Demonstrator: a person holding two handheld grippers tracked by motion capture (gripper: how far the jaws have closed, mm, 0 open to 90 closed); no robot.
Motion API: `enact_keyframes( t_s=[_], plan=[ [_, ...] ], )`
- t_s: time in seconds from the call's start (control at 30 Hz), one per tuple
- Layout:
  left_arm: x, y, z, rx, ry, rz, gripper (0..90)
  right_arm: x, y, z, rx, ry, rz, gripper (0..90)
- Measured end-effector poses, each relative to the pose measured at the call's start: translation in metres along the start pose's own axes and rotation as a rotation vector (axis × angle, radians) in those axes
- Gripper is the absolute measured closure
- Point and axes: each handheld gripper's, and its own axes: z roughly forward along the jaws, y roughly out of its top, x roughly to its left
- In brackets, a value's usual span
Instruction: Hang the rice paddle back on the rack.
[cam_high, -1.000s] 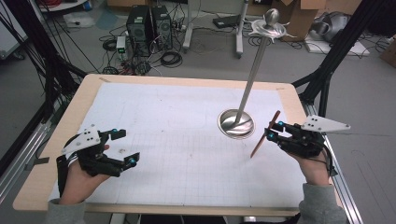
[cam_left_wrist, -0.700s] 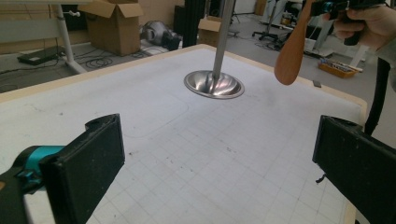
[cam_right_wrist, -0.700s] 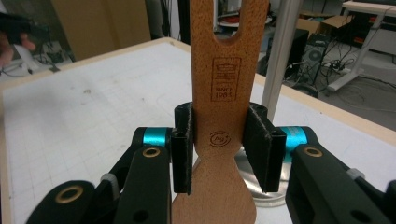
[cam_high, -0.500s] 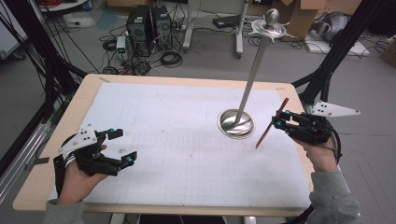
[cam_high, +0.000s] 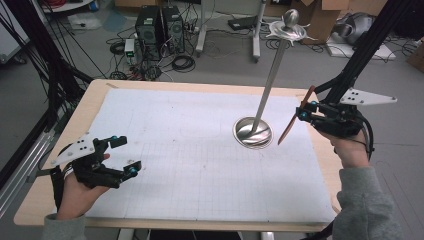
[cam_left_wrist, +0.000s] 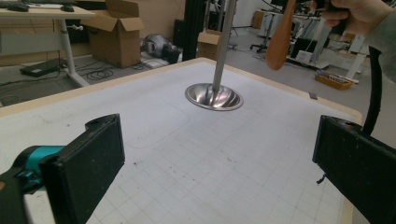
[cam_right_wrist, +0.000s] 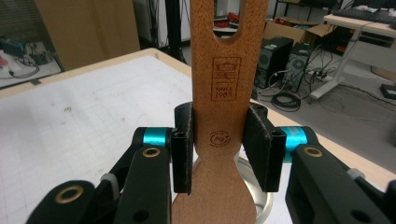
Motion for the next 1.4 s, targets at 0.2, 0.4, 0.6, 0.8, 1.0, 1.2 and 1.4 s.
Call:
enact_keyframes(
  t_s=[0.2, 0.4, 0.6, 0.8, 1.0, 1.2, 1.4],
  plan=[
    [0.002, -0.002, 0.001, 0.008, 0.009, -0.007, 2.6, -0.011, 0.008, 0.005, 0.031, -0.009, 0.011, 64.7],
    [0.003, -0.003, -0.001, 0.005, 0.02, -0.017, 2.6, -0.018, 0.017, 0.004, 0.009, -0.011, 0.025, 64.7],
    [0.001, 0.0, -0.001, 0.005, 0.038, -0.014, 2.6, -0.022, 0.026, 0.005, -0.015, -0.011, 0.028, 64.7],
    [0.003, -0.001, -0.002, 0.011, 0.04, -0.019, 2.6, -0.028, 0.036, 0.009, -0.036, -0.029, 0.032, 64.7],
    [0.005, -0.003, -0.007, -0.001, 0.051, -0.033, 2.6, -0.031, 0.046, 0.008, -0.033, -0.058, 0.027, 64.7],
    [0.008, -0.005, -0.008, 0.002, 0.06, -0.043, 2.6, -0.033, 0.055, 0.004, -0.05, -0.067, 0.027, 64.7],
    [0.008, -0.005, -0.007, 0.005, 0.06, -0.041, 2.6, -0.035, 0.065, 0.004, -0.073, -0.063, 0.03, 64.7]
  ],
)
